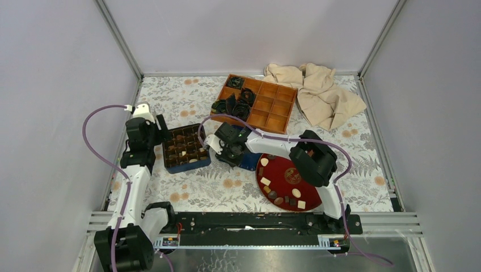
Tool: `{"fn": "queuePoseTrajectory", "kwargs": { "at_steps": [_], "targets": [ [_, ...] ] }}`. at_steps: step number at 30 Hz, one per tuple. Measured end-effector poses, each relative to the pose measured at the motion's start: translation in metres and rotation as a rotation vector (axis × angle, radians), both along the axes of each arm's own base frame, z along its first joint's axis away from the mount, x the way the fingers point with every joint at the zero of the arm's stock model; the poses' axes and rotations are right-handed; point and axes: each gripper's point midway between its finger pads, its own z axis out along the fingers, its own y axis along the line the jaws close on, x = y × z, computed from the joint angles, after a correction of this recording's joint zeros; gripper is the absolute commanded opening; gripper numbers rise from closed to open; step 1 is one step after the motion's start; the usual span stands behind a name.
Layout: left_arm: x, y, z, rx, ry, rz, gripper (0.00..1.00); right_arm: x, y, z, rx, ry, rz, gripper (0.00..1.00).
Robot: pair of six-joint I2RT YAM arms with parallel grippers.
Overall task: Pack the chocolate
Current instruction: Pick up the box lid from the center of the board.
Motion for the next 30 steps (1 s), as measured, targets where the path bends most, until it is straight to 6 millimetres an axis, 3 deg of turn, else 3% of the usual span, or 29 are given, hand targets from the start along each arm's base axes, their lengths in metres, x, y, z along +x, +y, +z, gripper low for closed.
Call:
{"fn": "queuePoseTrajectory", "kwargs": {
  "at_steps": [7,11,14,19,23,26,30],
  "targets": [
    [0.000,-0.001,0.000,-0.004,-0.001,-0.007,0.83,-0.001,-0.004,0.000,-0.015,-0.035,-0.026,0.00],
    [0.001,-0.015,0.004,-0.035,-0.020,-0.074,0.84,-0.006,-0.007,0.008,0.000,-0.015,-0.026,0.00],
    [-0.002,-0.033,0.016,-0.070,-0.080,-0.163,0.84,-0.011,-0.003,0.034,0.079,0.016,-0.021,0.00],
    [-0.011,-0.072,0.048,-0.138,-0.212,-0.367,0.83,-0.017,0.001,0.109,0.323,0.115,-0.007,0.00],
    [-0.026,-0.119,0.082,-0.186,-0.347,-0.650,0.83,-0.020,-0.012,0.165,0.561,0.285,0.030,0.00],
    [-0.042,-0.152,0.094,-0.207,-0.436,-0.860,0.84,-0.013,-0.030,0.176,0.642,0.371,0.012,0.00],
    [-0.073,-0.192,0.089,-0.228,-0.502,-1.136,0.85,-0.019,-0.053,0.181,0.736,0.535,-0.003,0.00]
  ]
}}
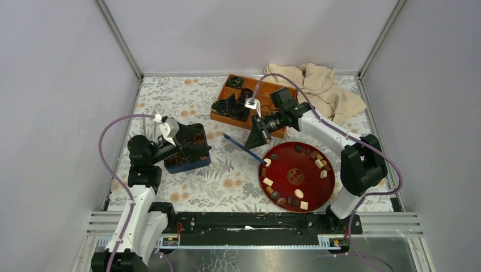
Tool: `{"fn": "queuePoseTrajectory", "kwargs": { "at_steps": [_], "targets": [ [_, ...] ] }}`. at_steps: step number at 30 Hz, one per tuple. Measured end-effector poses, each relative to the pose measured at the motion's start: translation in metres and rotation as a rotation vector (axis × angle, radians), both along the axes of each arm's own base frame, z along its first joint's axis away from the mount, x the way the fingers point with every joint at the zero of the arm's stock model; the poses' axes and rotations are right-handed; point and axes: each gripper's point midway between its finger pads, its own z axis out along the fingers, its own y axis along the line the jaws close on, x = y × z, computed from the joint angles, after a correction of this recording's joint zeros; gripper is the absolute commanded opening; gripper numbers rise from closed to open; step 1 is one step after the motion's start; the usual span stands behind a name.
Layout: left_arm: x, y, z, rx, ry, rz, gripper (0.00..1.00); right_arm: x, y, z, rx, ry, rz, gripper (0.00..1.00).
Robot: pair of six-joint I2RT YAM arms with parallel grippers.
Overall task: Pack the chocolate
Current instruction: Pick up the box lid from the center of the board.
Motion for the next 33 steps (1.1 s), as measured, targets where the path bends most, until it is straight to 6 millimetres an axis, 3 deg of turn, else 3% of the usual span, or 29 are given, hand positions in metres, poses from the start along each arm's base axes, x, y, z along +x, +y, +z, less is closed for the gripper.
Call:
{"fn": "queuePoseTrajectory", "kwargs": {
  "at_steps": [4,7,12,19,21,26,28,30,31,33],
  "targets": [
    [-0.023,-0.033,-0.003,0.031,-0.057,-0.210,0.84,-0.005,-0.018,0.003,0.072,0.111,0.003,0.00],
    [-0.029,-0.052,-0.012,0.089,-0.097,-0.312,0.84,-0.007,-0.025,0.008,0.116,0.134,0.012,0.00],
    [-0.018,-0.073,-0.031,0.206,-0.144,-0.410,0.84,-0.017,-0.029,0.022,0.166,0.136,0.048,0.00],
    [0.010,-0.082,-0.043,0.311,-0.176,-0.436,0.77,-0.024,-0.032,0.032,0.204,0.135,0.077,0.00],
    [0.014,-0.086,-0.047,0.322,-0.166,-0.459,0.71,-0.025,-0.032,0.032,0.208,0.139,0.081,0.00],
    [0.005,-0.099,-0.064,0.329,-0.117,-0.547,0.43,-0.026,-0.032,0.033,0.213,0.142,0.086,0.00],
    [0.001,-0.103,-0.071,0.330,-0.099,-0.575,0.28,-0.026,-0.033,0.034,0.215,0.144,0.088,0.00],
    [-0.003,-0.105,-0.076,0.327,-0.080,-0.606,0.05,-0.028,-0.033,0.034,0.220,0.150,0.093,0.00],
    [-0.004,-0.106,-0.078,0.331,-0.089,-0.617,0.00,-0.027,-0.033,0.034,0.222,0.150,0.094,0.00],
    [-0.013,-0.107,-0.081,0.316,-0.057,-0.652,0.00,-0.023,-0.037,0.036,0.230,0.141,0.082,0.00]
  ]
}}
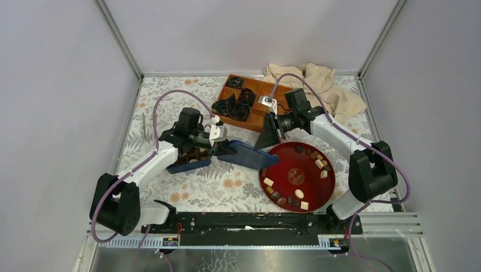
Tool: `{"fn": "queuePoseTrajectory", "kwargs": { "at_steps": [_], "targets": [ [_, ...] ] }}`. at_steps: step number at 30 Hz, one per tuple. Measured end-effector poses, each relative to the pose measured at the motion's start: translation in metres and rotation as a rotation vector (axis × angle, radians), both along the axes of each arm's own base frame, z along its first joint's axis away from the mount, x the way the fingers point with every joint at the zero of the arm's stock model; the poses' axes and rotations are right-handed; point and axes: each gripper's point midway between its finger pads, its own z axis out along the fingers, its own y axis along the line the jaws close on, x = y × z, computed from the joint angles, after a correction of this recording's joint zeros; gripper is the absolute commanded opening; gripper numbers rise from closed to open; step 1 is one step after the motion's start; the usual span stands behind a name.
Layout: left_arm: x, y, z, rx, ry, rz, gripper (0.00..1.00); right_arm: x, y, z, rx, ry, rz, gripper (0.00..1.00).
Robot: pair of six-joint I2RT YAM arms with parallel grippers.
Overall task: Pack the chocolate
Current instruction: Pick up the box lid from the center of the board.
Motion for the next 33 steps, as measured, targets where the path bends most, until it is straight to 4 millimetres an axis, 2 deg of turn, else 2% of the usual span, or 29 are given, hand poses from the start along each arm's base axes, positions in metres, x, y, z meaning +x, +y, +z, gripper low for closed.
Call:
{"fn": "queuePoseTrajectory", "kwargs": {
  "at_steps": [1,2,4,7,9,10,11,14,15,17,19,21,22,24,28,30,33],
  "targets": [
    [-0.001,-0.001,0.001,-0.004,-0.006,-0.008,0.00,0.001,-0.001,0.000,0.001,-0.003,-0.005,0.00],
    [-0.001,-0.001,0.002,-0.005,-0.009,-0.010,0.00,0.002,-0.001,0.001,0.003,-0.006,-0.006,0.09],
    [-0.002,-0.001,0.002,-0.006,0.000,-0.009,0.00,0.001,-0.001,0.002,0.004,-0.011,-0.006,0.35],
    [-0.003,0.000,0.007,-0.001,0.045,0.022,0.00,0.006,-0.006,0.003,0.005,-0.028,-0.030,0.64],
    [-0.004,0.001,0.014,-0.002,0.097,0.062,0.00,0.015,-0.018,0.007,-0.005,-0.064,-0.084,0.76],
    [-0.004,0.002,0.018,-0.005,0.128,0.087,0.00,0.024,-0.026,0.010,-0.016,-0.098,-0.124,0.89],
    [-0.004,0.003,0.024,-0.011,0.170,0.118,0.00,0.035,-0.037,0.015,-0.029,-0.152,-0.173,0.98],
    [-0.002,0.008,0.035,-0.042,0.287,0.211,0.00,0.057,-0.070,0.039,-0.041,-0.346,-0.302,1.00],
    [-0.002,0.010,0.036,-0.054,0.338,0.245,0.00,0.057,-0.080,0.046,-0.042,-0.397,-0.336,1.00],
    [-0.004,0.012,0.034,-0.081,0.440,0.301,0.00,0.048,-0.093,0.061,-0.022,-0.516,-0.384,1.00],
    [-0.009,0.013,0.030,-0.117,0.544,0.346,0.00,0.023,-0.095,0.065,0.025,-0.576,-0.378,1.00],
    [-0.015,0.014,0.026,-0.166,0.632,0.393,0.00,0.002,-0.094,0.055,0.055,-0.553,-0.362,1.00],
    [-0.017,0.015,0.026,-0.191,0.665,0.412,0.00,-0.001,-0.093,0.046,0.053,-0.529,-0.367,1.00],
    [-0.019,0.015,0.029,-0.247,0.712,0.443,0.00,0.000,-0.092,0.023,0.032,-0.448,-0.391,0.98],
    [-0.017,0.012,0.050,-0.348,0.735,0.462,0.00,0.012,-0.090,-0.019,-0.037,-0.218,-0.457,0.97],
    [-0.015,0.008,0.061,-0.388,0.731,0.460,0.00,0.014,-0.086,-0.023,-0.044,-0.176,-0.470,0.96],
    [-0.017,0.002,0.068,-0.415,0.736,0.451,0.00,0.013,-0.075,-0.016,-0.028,-0.178,-0.453,0.94]
  ]
}}
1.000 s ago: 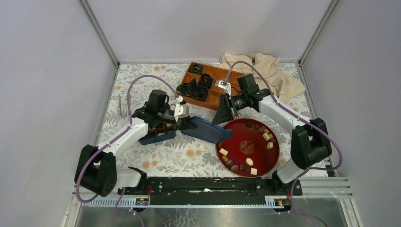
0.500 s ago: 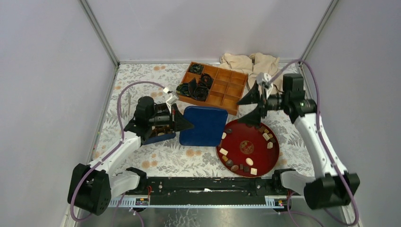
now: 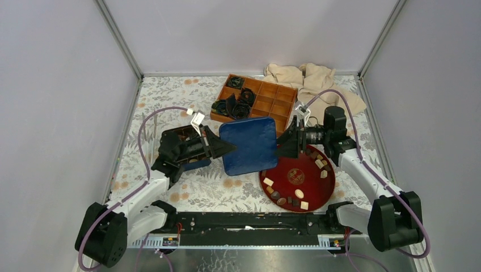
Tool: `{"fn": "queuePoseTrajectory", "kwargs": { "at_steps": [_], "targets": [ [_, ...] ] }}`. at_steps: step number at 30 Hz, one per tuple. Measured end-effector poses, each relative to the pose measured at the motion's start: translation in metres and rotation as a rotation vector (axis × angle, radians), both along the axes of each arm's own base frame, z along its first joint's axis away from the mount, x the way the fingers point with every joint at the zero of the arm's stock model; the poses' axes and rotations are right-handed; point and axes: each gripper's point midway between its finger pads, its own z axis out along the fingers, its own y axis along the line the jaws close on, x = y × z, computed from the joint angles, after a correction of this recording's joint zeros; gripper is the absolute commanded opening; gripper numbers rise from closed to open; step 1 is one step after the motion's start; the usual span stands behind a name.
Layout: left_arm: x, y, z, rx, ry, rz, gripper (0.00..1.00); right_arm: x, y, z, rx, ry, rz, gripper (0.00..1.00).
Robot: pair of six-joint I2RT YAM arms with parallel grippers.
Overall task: Pack the chocolate
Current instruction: Pick up the box lid from the center of the board.
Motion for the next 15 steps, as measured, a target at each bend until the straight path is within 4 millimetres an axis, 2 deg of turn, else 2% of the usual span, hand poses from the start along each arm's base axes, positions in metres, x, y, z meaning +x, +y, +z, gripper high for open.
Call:
{"fn": "queuePoseTrajectory", "kwargs": {
  "at_steps": [3,5,8,10,11,12,15],
  "targets": [
    [-0.003,-0.008,0.001,-0.011,0.004,-0.012,0.00,-0.003,0.011,0.008,0.023,-0.003,0.026,0.84],
    [-0.005,-0.013,0.000,-0.014,0.007,-0.022,0.00,-0.002,0.016,0.011,0.034,0.011,0.021,0.71],
    [-0.008,-0.021,0.000,-0.023,0.007,-0.044,0.00,0.003,0.019,0.013,0.043,0.038,0.001,0.41],
    [-0.009,-0.022,0.001,-0.025,0.005,-0.047,0.00,0.005,0.020,0.014,0.050,0.057,-0.011,0.16],
    [-0.009,-0.022,0.002,-0.028,0.001,-0.048,0.08,0.005,0.020,0.016,0.055,0.065,-0.016,0.05],
    [-0.009,-0.022,0.003,-0.030,-0.007,-0.046,0.22,0.004,0.020,0.018,0.061,0.068,-0.011,0.00],
    [-0.005,-0.021,0.004,-0.030,-0.016,-0.021,0.59,0.000,0.020,0.024,0.079,0.078,0.010,0.00]
  ]
}}
